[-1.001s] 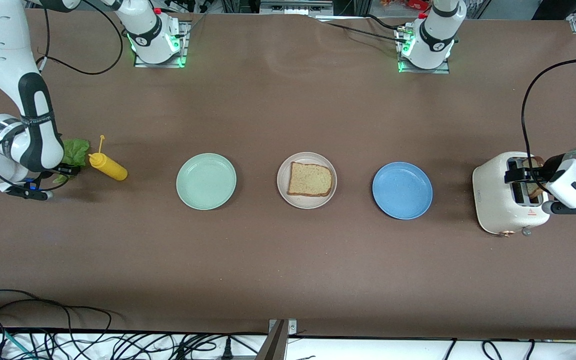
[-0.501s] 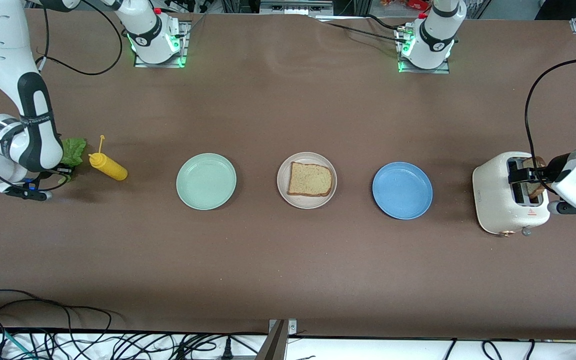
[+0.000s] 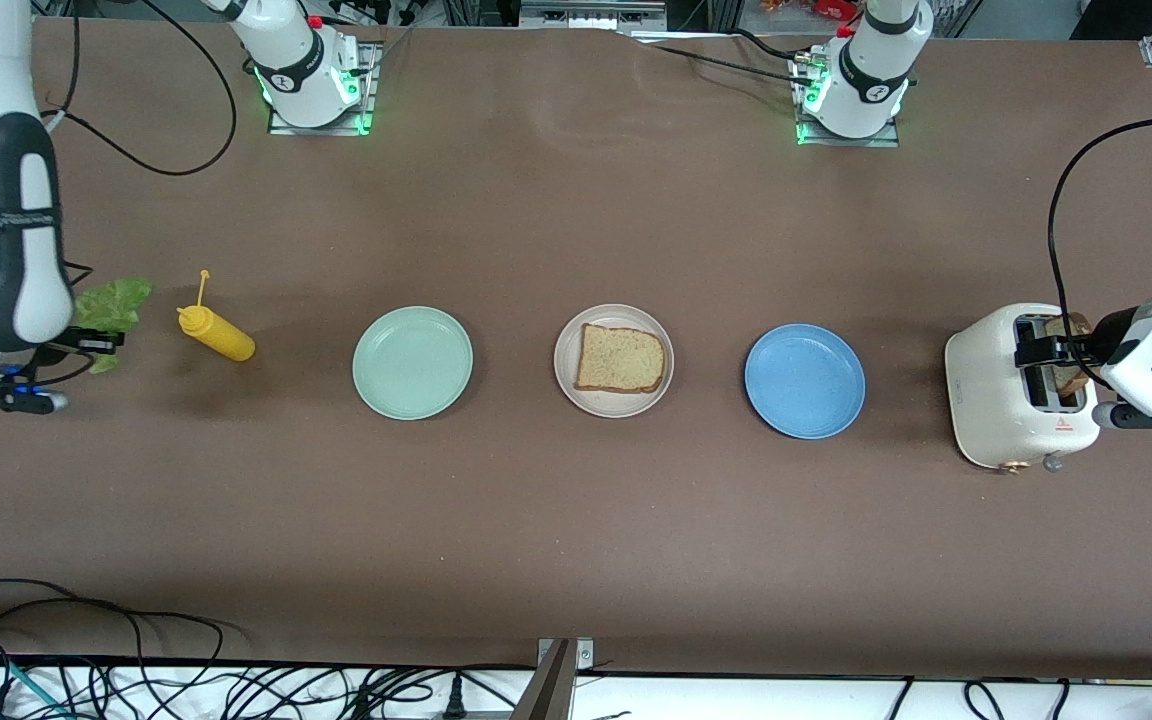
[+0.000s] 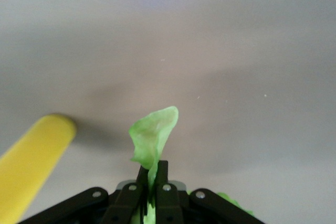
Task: Make sandwich on beige plate with both arms
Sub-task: 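Carry the lettuce onto the bread on the beige plate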
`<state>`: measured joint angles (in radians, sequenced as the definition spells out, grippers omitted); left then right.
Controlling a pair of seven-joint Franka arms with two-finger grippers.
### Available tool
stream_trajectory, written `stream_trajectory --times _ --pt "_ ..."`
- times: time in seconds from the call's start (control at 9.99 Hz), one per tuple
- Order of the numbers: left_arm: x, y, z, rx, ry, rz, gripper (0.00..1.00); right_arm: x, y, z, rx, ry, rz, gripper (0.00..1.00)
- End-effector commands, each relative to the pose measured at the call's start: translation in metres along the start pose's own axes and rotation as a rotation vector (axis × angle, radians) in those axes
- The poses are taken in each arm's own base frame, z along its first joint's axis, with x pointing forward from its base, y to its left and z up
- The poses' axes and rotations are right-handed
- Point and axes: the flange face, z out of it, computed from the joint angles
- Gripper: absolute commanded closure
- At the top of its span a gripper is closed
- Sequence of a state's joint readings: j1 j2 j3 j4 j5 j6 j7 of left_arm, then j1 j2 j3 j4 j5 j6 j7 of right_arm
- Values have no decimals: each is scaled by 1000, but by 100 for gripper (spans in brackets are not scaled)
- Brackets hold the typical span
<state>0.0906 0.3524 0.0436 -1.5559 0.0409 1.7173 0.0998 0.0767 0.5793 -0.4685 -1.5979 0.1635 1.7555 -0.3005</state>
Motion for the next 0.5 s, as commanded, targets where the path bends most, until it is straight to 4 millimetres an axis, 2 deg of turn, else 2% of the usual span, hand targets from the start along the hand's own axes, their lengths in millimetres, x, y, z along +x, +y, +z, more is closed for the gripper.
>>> stream_trajectory --times 0.0,0.1,0.2,0.4 --pt "1 2 -5 23 -7 -1 0 -6 -19 -73 14 -17 -24 100" --pt "1 4 -5 24 -7 2 0 -11 -43 -100 14 -23 -6 100" --pt "1 6 -5 26 -7 5 0 -16 -79 -121 2 -33 34 100" --pt "1 6 -5 29 -7 5 0 -27 -172 -149 -31 6 115 100"
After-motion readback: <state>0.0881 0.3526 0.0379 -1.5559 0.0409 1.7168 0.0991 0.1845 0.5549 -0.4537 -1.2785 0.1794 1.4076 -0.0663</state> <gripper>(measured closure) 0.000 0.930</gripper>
